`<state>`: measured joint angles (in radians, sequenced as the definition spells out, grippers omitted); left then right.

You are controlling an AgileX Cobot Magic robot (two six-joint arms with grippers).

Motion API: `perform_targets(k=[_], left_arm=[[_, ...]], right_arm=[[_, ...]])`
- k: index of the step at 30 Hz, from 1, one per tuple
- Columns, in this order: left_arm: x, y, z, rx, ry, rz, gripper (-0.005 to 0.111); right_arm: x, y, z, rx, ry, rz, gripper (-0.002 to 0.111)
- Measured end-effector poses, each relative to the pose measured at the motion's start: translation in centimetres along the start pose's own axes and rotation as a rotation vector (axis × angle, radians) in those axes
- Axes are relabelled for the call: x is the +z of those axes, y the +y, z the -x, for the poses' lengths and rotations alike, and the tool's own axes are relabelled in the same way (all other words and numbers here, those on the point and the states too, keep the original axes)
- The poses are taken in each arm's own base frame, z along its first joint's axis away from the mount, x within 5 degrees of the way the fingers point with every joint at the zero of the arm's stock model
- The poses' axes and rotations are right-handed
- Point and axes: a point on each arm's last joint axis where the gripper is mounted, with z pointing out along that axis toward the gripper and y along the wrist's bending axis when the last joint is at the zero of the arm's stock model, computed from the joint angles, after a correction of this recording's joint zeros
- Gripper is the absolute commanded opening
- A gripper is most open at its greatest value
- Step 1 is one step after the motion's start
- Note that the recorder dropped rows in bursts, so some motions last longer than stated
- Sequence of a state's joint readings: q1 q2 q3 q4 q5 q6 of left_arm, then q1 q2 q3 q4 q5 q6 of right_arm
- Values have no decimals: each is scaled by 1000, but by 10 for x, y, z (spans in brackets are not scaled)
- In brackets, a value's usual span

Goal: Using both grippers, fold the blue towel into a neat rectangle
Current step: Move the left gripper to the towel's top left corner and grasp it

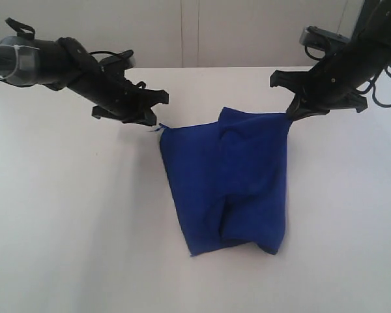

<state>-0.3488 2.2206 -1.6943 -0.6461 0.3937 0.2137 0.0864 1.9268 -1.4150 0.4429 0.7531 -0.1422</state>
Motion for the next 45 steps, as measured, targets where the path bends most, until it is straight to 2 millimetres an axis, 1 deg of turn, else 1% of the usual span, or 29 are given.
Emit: perform_targets(k=[2,4,6,10,25,28,32,35,38,45], left_arm=[[6,-3,-2,10,13,-12,35],[13,-5,-6,32,27,-17,39],[18,-3,-9,36,39,-15,39],[23,1,-8,41,23,-2,39],[27,0,-9,19,34,-23,39],[27,-2,-11,35,44,-30,39],[31,-12,-15,91,56,-44,38],[34,-17,-17,103,60,-53,36],[35,-17,-18,103,61,-56,30],[36,-15,-17,121,52,-37,4]], right_arm=[[0,0,0,0,-4,-1,0],[0,0,0,0,-5,-1,0],[0,0,1,0,-8,-1,0],[0,0,1,0,-9,-1,0],[9,-3,-1,7,10,-6,0],[9,-3,-1,5,10,-6,0],[9,-3,-1,5,10,-6,0],[9,-3,-1,5,10,-6,0],[9,-3,-1,5,10,-6,0],[9,-3,-1,5,10,-6,0]])
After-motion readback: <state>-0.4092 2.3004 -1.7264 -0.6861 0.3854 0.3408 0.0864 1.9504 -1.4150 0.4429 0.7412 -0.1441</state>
